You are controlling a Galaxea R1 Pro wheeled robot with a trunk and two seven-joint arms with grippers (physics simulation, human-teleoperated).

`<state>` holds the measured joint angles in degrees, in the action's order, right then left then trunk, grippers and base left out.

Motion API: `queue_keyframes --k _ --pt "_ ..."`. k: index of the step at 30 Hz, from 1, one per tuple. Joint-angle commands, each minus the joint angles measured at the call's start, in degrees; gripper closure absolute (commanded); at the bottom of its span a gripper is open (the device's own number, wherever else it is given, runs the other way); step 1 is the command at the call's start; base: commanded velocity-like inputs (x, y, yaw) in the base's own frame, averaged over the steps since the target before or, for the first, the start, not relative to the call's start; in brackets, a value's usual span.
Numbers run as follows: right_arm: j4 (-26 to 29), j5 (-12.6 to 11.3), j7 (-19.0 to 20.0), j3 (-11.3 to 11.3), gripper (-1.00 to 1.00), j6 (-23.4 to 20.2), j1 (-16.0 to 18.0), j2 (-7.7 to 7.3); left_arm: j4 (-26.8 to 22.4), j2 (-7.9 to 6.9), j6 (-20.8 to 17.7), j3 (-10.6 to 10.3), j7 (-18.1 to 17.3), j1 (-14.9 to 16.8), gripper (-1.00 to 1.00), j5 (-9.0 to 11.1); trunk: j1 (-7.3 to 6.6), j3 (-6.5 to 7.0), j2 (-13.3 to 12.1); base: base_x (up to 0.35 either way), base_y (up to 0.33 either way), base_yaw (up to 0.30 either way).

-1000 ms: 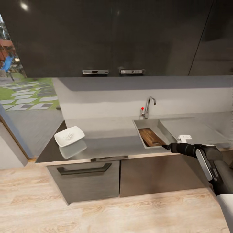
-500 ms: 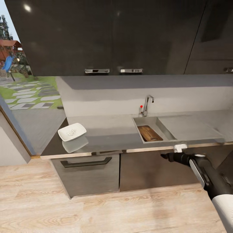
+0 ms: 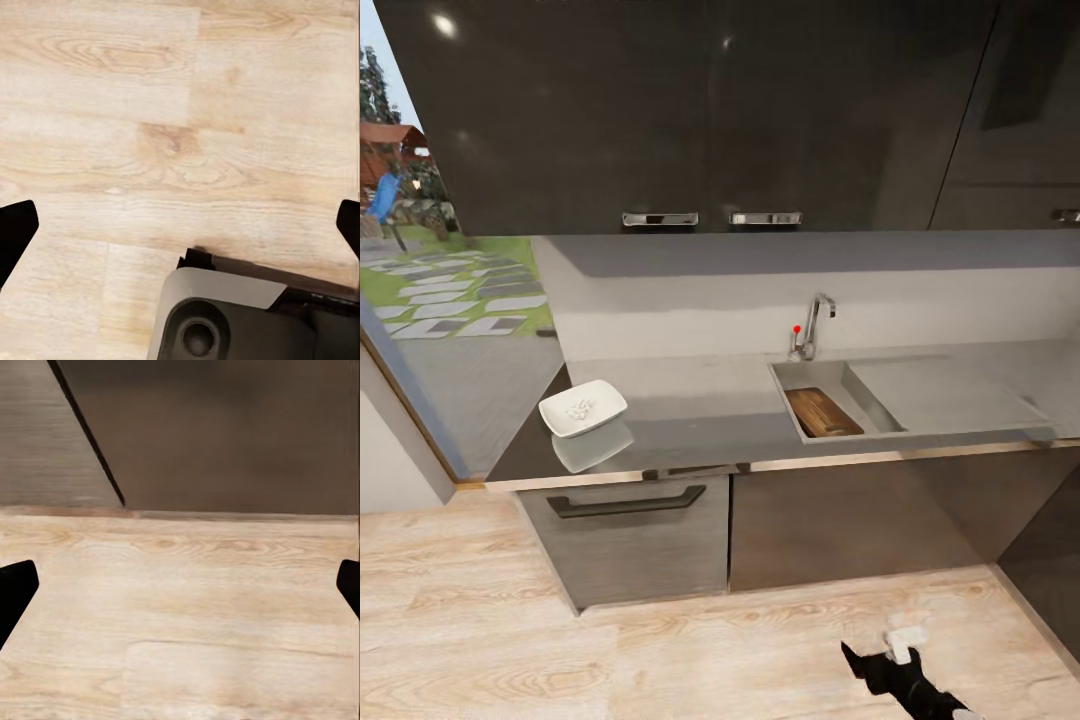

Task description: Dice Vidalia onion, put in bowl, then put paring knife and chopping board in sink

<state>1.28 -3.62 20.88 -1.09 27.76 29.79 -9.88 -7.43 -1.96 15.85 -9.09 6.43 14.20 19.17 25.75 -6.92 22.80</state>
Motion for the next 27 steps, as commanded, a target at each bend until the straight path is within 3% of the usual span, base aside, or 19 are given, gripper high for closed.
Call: queue_keyframes --k 1,3,4,7,9,10,11,14,19,20,27 --pt "-0.2 -0.6 -0.6 0.3 -1.00 2.5 -2.1 0.93 -0.5 -0.06 0.2 -0.5 0.3 0.0 -1.00 0.4 0.04 -0.11 0.1 0.000 0.000 0.000" --pt "-0.3 -0.6 -2.0 0.3 -1.00 6.6 -4.9 1.83 -0.9 -0.11 0.2 -0.5 0.3 0.0 -1.00 0.3 0.04 -0.11 0.1 0.000 0.000 0.000" --pt "-0.3 -0.7 -3.4 0.3 -1.00 11.3 -7.7 2.56 -1.1 -0.17 0.3 -0.6 0.3 0.0 -1.00 0.3 0.04 -0.11 0.1 0.000 0.000 0.000" --pt "-0.4 -0.9 -6.1 0.4 -1.00 19.4 -11.4 3.69 -1.3 -0.45 0.4 -0.7 0.3 0.0 -1.00 0.3 0.04 -0.11 0.1 0.000 0.000 0.000" --pt "-0.4 -1.1 -9.9 0.4 -1.00 23.7 -13.0 4.68 -1.3 -0.60 0.5 -0.7 0.3 0.0 -1.00 0.3 0.04 -0.11 0.1 0.000 0.000 0.000" --pt "-0.4 -1.3 -13.9 0.5 -1.00 25.2 -13.5 5.38 -1.3 -0.78 0.5 -0.7 0.3 0.0 -1.00 0.3 0.04 -0.11 0.1 0.000 0.000 0.000" --pt "-0.3 -1.3 -17.9 0.5 -1.00 26.0 -13.8 5.99 -1.3 -1.07 0.6 -0.8 0.3 0.0 -1.00 0.3 0.04 -0.11 0.1 0.000 0.000 0.000" --pt "-0.3 -1.4 -22.1 0.5 -1.00 26.6 -14.0 7.06 -1.2 -1.52 0.6 -0.8 0.2 0.0 -1.00 0.3 0.04 -0.11 0.1 0.000 0.000 0.000" --pt "-0.1 -1.3 -23.4 0.5 -1.00 26.9 -14.1 7.40 -1.1 -1.86 0.6 -0.8 0.2 0.0 -1.00 0.3 0.04 -0.11 0.1 0.000 0.000 0.000" --pt "0.0 -1.4 -23.6 0.5 -1.00 26.8 -14.1 7.49 -1.1 -2.59 0.6 -0.8 0.2 0.0 -1.00 0.3 0.04 -0.11 0.1 0.000 0.000 0.000" --pt "0.0 -1.4 -23.6 0.5 -1.00 26.8 -14.1 7.56 -1.1 -2.63 0.6 -0.9 0.2 0.0 -1.00 0.3 0.04 -0.10 0.1 0.000 0.000 0.003"
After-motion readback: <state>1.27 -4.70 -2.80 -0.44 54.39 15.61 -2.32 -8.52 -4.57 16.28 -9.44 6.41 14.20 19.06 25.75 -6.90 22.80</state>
